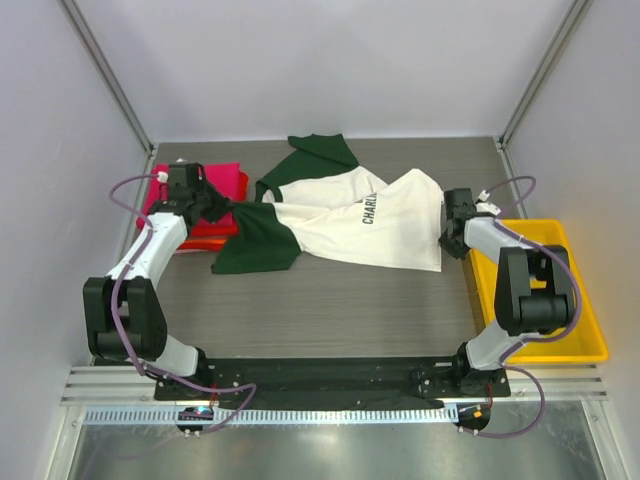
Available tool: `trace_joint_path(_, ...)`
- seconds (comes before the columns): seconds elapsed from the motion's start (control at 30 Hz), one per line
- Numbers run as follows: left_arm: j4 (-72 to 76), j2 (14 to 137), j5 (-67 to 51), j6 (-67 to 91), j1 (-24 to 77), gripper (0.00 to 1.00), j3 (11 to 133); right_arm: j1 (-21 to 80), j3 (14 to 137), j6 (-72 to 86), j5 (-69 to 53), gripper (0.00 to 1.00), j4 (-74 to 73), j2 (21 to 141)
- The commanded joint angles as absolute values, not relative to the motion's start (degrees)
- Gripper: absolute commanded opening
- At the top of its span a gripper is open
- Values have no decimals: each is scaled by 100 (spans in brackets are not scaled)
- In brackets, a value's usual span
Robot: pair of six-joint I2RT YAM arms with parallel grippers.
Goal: Fold and stack the t-shirts
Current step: Flatten the tshirt out
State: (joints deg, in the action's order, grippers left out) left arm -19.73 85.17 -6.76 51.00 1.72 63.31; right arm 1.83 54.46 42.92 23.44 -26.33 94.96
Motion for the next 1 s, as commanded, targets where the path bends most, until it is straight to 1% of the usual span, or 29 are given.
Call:
trace_joint_path(0.0,-1696,8543,-817,5142,105,0,6337,220,5109,4122,1759,13,-2277,8747)
trace_joint_path(0.03,-1696,8543,-826,5142,105,0,6328,228,4959,4122,1662,18,-2224,8580)
trace_joint_path(0.07,-1696,8534,-826,5133,114,0,6337,220,4792,4131,1574,29,-2163,8195)
trace_joint_path(0.1,-1688,8525,-826,5133,114,0,6320,228,4468,4140,1382,30,-2005,8017)
trace_joint_path(0.17,-1679,8534,-817,5133,114,0,6311,228,4202,4175,1231,32,-1899,7692)
trace_joint_path(0.23,-1670,8560,-800,5133,114,0,6311,237,3956,4201,1108,32,-1898,7471)
trace_joint_path(0.33,-1679,8569,-826,5133,114,0,6319,246,3745,4210,1090,33,-1898,7488)
trace_joint_path(0.5,-1679,8517,-800,5133,114,0,6284,281,3446,4262,949,38,-1697,7629)
trace_joint_path(0.67,-1696,8455,-765,5133,114,0,6267,281,3436,4289,958,41,-1547,7777)
trace_joint_path(0.8,-1722,8429,-747,5133,114,0,6284,281,3507,4315,967,41,-1433,7998)
trace_joint_path(0.9,-1731,8420,-738,5124,114,0,6284,281,3533,4342,1071,34,-1327,8138)
trace_joint_path(0.93,-1740,8429,-747,5115,114,0,6284,281,3551,4316,1107,30,-1310,8156)
trace_joint_path(0.97,-1740,8429,-764,5115,114,0,6284,281,3603,4272,1107,16,-1266,8174)
